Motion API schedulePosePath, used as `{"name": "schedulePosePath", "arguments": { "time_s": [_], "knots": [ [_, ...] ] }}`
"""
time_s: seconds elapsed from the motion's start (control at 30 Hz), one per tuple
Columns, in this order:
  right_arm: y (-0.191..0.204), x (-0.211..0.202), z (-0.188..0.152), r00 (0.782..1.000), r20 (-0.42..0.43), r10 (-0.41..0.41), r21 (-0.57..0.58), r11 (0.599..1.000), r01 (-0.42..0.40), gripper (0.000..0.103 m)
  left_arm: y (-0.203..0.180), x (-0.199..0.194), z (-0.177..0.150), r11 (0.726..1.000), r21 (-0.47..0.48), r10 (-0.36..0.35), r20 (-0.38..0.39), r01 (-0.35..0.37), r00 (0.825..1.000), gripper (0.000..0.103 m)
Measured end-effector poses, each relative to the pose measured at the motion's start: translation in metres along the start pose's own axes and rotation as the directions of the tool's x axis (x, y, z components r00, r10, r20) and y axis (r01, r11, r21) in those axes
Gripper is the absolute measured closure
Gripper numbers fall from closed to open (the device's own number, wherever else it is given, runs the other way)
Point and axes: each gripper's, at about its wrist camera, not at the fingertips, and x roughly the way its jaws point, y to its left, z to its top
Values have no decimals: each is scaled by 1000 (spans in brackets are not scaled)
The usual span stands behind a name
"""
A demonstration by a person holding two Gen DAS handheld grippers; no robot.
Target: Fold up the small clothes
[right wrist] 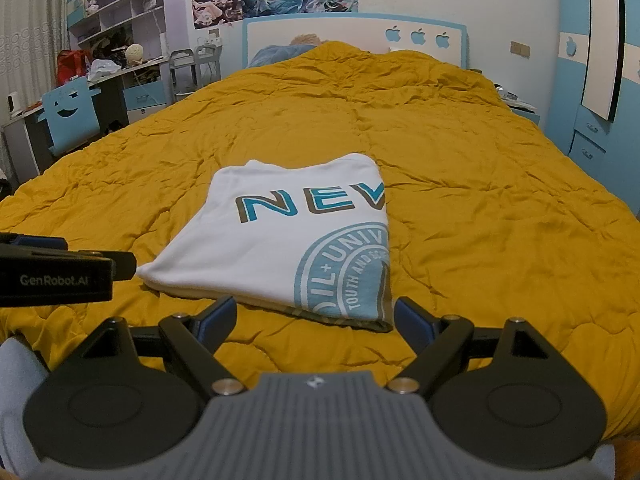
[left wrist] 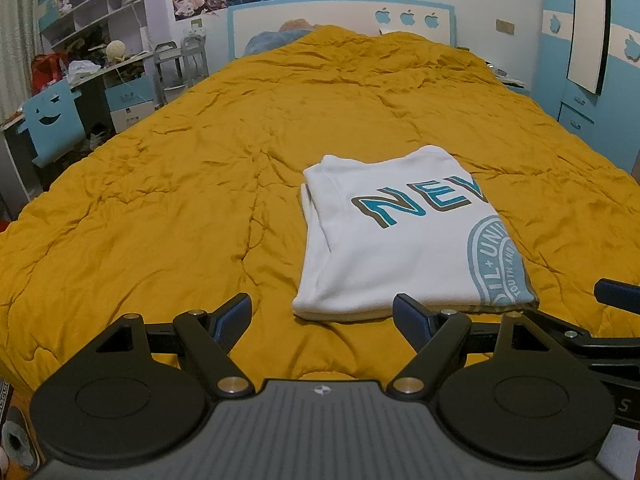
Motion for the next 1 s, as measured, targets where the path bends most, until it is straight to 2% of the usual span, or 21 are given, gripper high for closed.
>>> {"name": "schedulePosePath", "arguments": {
  "time_s": [1.0],
  "knots": [
    [0, 2, -3, 1000, -10, 9, -1, 1000, -9, 21, 1, -1, 1, 1000, 5, 5, 0, -5, 1000, 9]
  ]
}}
